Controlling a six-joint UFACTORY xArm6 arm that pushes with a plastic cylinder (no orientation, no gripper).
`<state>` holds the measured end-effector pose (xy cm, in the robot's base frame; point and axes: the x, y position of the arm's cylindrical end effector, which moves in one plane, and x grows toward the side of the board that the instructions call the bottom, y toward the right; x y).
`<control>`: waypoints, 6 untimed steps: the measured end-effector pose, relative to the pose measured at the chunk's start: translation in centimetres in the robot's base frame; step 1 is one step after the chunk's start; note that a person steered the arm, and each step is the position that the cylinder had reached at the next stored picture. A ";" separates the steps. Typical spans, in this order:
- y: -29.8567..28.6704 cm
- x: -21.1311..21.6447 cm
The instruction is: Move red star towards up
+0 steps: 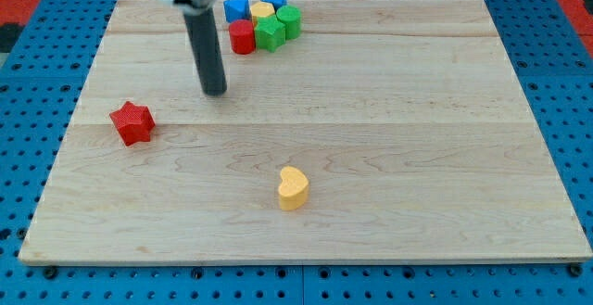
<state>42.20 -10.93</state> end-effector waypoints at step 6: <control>-3.3 -5.9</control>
